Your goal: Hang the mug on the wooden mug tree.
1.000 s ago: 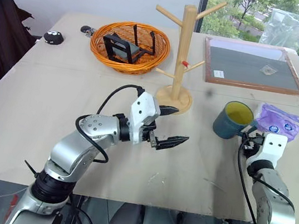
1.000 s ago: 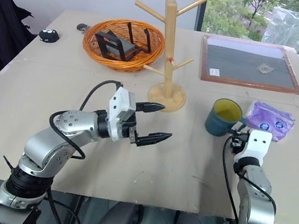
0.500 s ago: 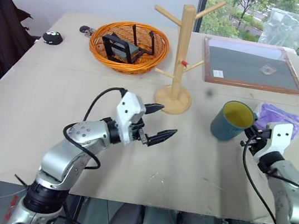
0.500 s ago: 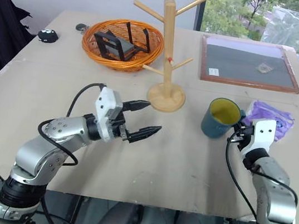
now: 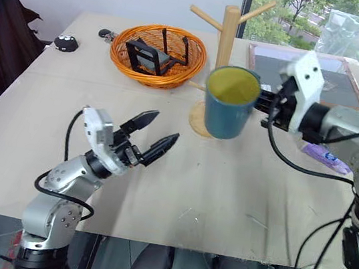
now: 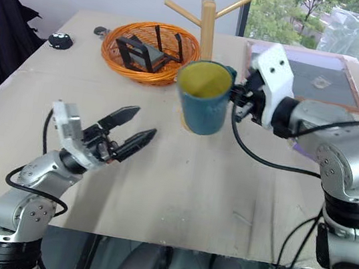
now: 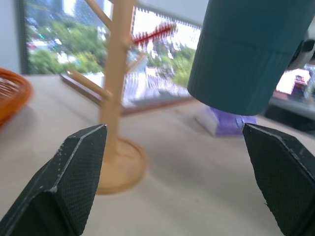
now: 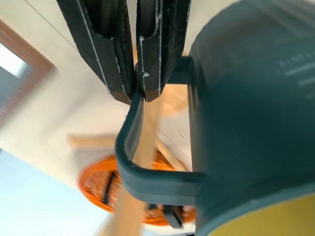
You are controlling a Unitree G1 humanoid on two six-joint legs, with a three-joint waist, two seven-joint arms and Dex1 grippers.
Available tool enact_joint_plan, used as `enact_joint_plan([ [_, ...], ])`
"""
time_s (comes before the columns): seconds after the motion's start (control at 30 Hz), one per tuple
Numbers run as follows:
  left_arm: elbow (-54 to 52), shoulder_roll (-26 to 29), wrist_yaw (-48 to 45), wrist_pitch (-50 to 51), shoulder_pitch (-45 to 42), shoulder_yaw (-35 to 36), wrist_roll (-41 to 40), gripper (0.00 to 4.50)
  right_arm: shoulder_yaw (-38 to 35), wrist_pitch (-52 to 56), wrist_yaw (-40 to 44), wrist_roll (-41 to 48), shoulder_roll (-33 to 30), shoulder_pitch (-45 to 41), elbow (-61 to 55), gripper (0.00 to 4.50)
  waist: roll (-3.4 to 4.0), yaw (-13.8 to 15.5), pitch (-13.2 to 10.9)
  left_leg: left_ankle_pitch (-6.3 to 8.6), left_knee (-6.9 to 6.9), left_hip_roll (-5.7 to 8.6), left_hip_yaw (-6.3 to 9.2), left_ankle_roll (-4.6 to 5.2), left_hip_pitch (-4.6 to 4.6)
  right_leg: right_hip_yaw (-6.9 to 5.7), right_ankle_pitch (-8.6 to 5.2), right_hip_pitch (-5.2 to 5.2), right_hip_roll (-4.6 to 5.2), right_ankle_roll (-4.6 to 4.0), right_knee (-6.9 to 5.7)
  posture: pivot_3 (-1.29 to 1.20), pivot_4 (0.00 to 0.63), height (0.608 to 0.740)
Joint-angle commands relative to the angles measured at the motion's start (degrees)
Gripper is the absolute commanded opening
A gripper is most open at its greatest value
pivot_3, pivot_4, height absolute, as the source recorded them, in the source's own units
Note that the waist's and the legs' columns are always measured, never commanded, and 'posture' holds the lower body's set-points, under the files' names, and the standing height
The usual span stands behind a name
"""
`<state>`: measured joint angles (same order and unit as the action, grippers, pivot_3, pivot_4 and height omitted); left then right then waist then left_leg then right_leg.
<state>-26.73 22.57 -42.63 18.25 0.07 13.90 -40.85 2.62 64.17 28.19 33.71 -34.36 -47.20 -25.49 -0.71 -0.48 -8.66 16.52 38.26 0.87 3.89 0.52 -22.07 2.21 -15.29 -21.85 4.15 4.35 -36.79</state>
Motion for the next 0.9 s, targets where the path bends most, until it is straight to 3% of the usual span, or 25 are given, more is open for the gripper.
enact_joint_plan([
  [0.03, -0.09, 0.16, -1.35, -4.16, 0.57, 2.57, -0.55, 4.50, 0.21, 5.43, -4.09, -0.64, 3.09, -5.52, 1.47, 0.08, 0.00, -0.03, 0.00, 0.00, 0.00, 0.03, 0.02, 0.00, -0.02, -0.02, 0.00, 0.00, 0.01, 0.00, 0.01, 0.00, 0.150, 0.740],
  [0.33, 0.52, -1.00, -1.54, -9.37, 1.59, 2.19, 0.29, 4.50, 1.98, 8.59, -7.21, -3.54, 7.17, -9.90, 5.79, 0.08, 0.00, -0.43, -0.01, -0.01, -0.01, 0.08, 0.00, -0.01, -0.02, -0.01, 0.00, -0.07, 0.00, 0.00, -0.04, 0.00, 0.150, 0.740],
  [0.9, 1.64, -1.86, -0.75, -11.89, 2.14, -0.33, 1.76, 4.50, 7.34, 3.68, -8.68, -12.36, 10.97, -10.92, 12.06, 0.08, 0.01, -0.54, -0.01, 0.00, -0.05, 0.20, -0.02, -0.01, -0.02, 0.00, 0.00, -0.11, -0.04, 0.00, -0.05, 0.00, 0.150, 0.740],
])
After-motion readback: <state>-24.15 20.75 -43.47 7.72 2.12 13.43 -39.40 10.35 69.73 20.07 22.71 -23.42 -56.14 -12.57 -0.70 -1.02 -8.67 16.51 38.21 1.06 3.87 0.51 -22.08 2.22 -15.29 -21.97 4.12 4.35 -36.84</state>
